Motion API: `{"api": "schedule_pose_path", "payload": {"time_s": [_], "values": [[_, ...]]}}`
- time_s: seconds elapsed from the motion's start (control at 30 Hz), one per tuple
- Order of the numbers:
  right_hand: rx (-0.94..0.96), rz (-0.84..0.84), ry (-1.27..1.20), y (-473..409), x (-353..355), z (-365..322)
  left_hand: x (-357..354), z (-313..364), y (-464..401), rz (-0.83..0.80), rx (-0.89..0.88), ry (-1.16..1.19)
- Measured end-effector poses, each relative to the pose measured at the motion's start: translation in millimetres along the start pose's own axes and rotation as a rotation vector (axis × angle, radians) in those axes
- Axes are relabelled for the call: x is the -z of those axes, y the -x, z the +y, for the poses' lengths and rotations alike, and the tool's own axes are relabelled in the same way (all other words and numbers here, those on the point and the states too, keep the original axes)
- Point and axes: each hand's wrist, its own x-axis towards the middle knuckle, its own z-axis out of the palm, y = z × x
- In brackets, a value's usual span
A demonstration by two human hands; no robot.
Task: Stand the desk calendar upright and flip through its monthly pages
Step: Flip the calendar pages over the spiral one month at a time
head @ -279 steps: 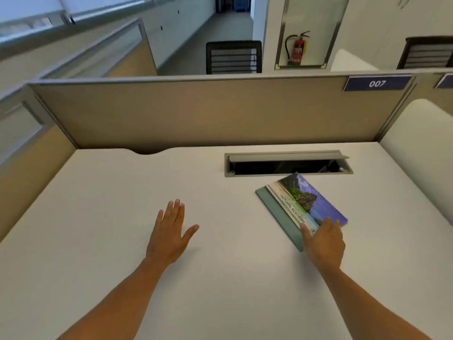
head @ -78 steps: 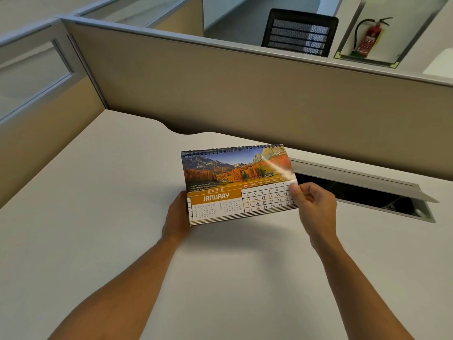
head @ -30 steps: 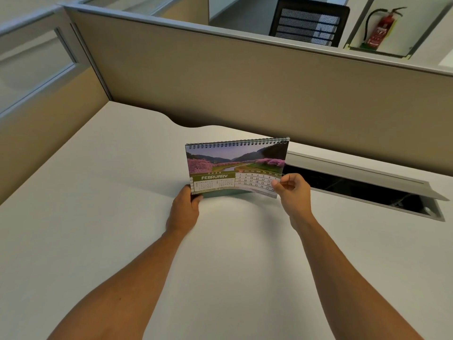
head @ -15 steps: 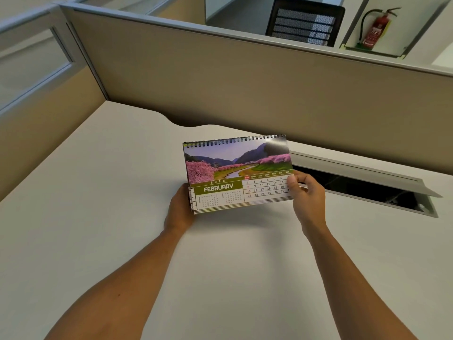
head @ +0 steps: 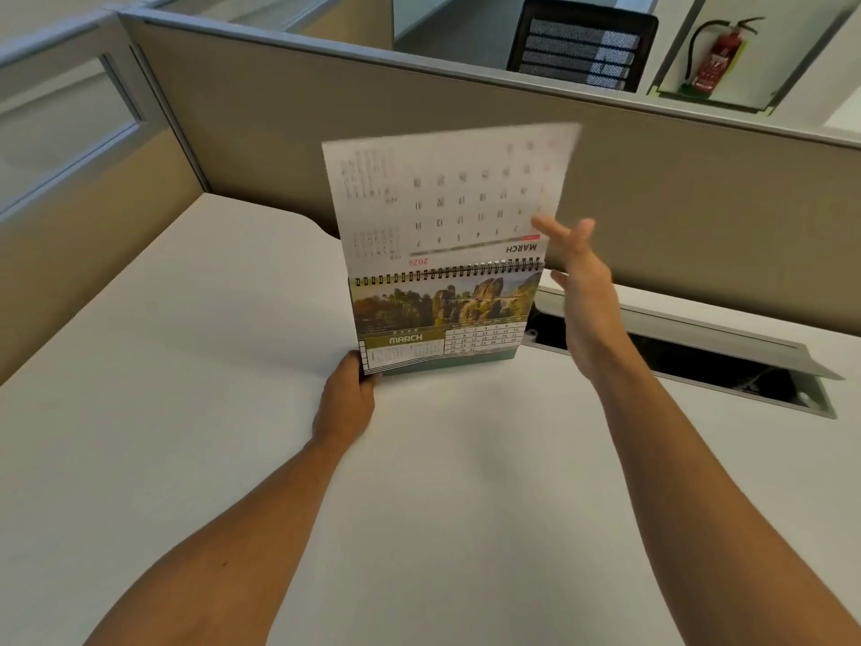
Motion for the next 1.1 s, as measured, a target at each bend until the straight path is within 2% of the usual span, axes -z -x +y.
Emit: {"api": "schedule_pose_path", "payload": {"time_s": [0.07, 0.13, 0.17, 0.23, 0.3, 0.33, 0.4, 0.47, 0.57, 0.8, 1.1], "values": [[-0.017, -0.086, 0.178, -8.5, -5.7, 8.7, -0.8, -3.2, 1.2, 0.007, 0.003, -0.007], [-0.046, -0.102, 0.232, -7.8, -9.4, 24.7, -0.7, -5.8, 1.8, 0.011, 0.000, -0.018], [-0.034, -0.053, 0.194, -4.9, -9.5, 32.6, -1.0, -5.1, 1.3, 0.012, -0.002, -0.014], [-0.016, 0.177, 0.093, 3.9, -10.2, 46.6, -1.5, -2.8, 0.0, 0.008, -0.006, -0.012], [-0.129, 0.368, -0.050, 8.3, -10.7, 60.8, -1.9, -0.8, -1.8, 0.009, -0.008, -0.017], [-0.214, 0.386, -0.109, 9.7, -11.5, 68.1, -2.5, -1.6, -2.3, 0.012, -0.004, -0.015], [-0.320, 0.323, -0.116, 14.2, -11.9, 84.5, -3.5, -2.8, -0.9, 0.009, 0.003, -0.013], [-0.326, 0.265, -0.028, 18.7, -11.8, 94.7, -3.4, -2.5, -0.1, 0.006, -0.002, -0.005], [-0.326, 0.312, 0.024, 19.9, -9.2, 102.8, -3.4, -1.3, -0.5, 0.004, 0.008, 0.005], [-0.259, 0.381, 0.093, 24.2, 0.7, 104.8, -4.0, -2.4, -1.1, 0.002, 0.016, 0.000], [-0.197, 0.286, 0.141, 39.1, 9.7, 96.2, -2.0, -3.6, 0.1, 0.000, 0.006, -0.036]]}}
